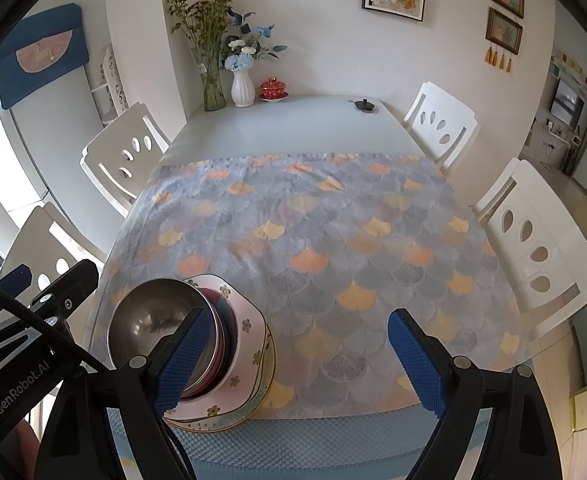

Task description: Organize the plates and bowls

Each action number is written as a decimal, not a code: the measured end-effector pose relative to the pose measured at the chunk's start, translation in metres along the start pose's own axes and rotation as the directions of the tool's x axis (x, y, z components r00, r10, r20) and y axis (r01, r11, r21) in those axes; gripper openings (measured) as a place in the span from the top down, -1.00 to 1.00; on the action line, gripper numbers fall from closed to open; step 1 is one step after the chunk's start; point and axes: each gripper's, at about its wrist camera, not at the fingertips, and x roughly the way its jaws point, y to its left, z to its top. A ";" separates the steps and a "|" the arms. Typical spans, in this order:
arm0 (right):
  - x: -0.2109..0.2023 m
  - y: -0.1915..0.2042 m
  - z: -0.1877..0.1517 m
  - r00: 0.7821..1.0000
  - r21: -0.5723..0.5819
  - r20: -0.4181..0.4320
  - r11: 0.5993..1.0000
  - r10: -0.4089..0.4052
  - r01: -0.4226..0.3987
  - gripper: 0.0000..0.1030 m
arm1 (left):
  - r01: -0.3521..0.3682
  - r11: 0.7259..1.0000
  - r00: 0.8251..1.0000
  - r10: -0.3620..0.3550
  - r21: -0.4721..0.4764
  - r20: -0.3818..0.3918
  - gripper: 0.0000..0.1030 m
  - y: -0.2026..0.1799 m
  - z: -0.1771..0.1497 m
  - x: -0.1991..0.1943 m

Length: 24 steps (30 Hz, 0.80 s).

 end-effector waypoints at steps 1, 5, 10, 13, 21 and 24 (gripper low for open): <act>0.001 -0.001 0.000 1.000 -0.001 -0.002 1.000 0.001 -0.001 -0.74 | 0.001 1.000 1.000 -0.001 -0.002 -0.003 -0.70 0.000 0.000 0.000; 0.002 0.000 0.000 1.000 -0.004 -0.002 1.000 -0.004 0.004 -0.74 | 0.002 1.000 1.000 -0.002 0.000 -0.014 -0.72 0.001 0.000 0.003; 0.004 -0.003 0.000 1.000 0.001 -0.008 1.000 0.003 -0.003 -0.74 | 0.002 1.000 1.000 -0.002 -0.004 -0.021 -0.74 0.000 0.000 0.004; 0.005 -0.003 0.001 1.000 -0.003 -0.009 1.000 0.002 -0.002 -0.74 | -0.002 1.000 1.000 0.002 -0.001 -0.021 -0.74 0.000 0.000 0.004; 0.010 -0.011 0.001 1.000 0.005 -0.023 1.000 0.001 -0.001 -0.74 | 0.001 1.000 0.999 -0.001 0.000 -0.043 -0.74 -0.002 -0.001 0.010; 0.010 -0.013 0.001 1.000 0.008 -0.026 1.000 -0.007 0.007 -0.74 | -0.003 1.000 0.999 0.003 0.003 -0.048 -0.74 -0.003 0.000 0.011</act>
